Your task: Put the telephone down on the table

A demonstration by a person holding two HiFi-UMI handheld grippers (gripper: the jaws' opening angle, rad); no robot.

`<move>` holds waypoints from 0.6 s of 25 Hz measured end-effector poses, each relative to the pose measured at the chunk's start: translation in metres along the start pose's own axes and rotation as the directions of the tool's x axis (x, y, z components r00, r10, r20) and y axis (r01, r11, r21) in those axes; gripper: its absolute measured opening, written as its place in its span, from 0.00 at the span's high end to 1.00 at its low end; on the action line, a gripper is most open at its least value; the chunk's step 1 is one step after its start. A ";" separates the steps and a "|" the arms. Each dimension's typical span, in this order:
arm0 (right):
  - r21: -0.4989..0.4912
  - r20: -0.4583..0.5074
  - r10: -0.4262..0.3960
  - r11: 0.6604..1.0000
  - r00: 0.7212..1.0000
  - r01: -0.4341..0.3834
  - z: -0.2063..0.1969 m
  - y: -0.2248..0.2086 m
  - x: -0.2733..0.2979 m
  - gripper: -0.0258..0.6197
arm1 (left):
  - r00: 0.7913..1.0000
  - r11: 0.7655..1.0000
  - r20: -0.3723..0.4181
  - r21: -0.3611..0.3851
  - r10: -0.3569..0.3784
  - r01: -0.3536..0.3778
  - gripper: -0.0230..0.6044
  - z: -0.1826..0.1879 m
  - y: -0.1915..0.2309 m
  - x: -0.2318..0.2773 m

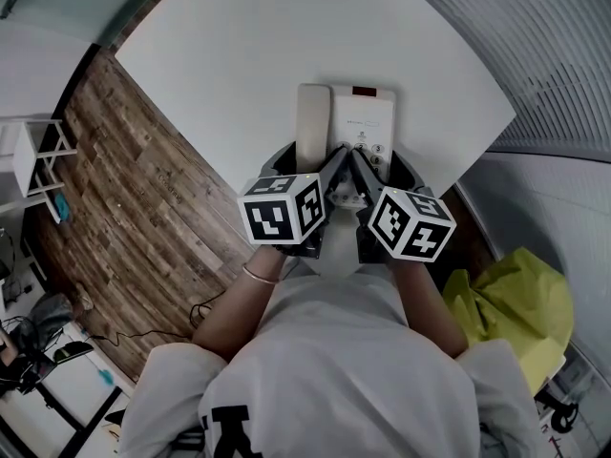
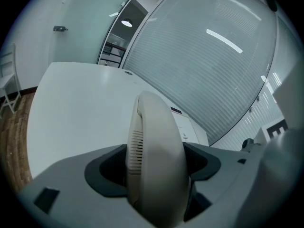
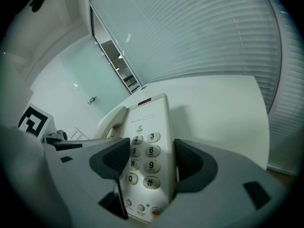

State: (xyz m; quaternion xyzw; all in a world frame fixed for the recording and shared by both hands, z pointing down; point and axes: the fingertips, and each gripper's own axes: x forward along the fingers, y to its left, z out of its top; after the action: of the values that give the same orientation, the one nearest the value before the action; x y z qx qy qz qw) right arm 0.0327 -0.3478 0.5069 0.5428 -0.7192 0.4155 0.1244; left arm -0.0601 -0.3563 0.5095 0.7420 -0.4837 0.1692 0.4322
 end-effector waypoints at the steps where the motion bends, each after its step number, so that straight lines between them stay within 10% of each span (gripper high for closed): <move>1: 0.001 -0.001 -0.001 1.000 1.000 0.001 0.000 -0.001 0.001 0.49 | 1.000 1.000 -0.002 -0.001 0.000 0.000 0.39 -0.001 0.000 0.001; 15: 0.007 -0.015 0.013 1.000 1.000 -0.013 -0.006 -0.005 0.010 0.49 | 1.000 0.999 0.014 0.032 0.004 -0.005 0.39 -0.003 0.006 0.008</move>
State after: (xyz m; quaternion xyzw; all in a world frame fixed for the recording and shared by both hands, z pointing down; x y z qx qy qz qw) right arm 0.0315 -0.3501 0.5194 0.5353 -0.7203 0.4231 0.1252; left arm -0.0608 -0.3596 0.5198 0.7488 -0.4856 0.1728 0.4166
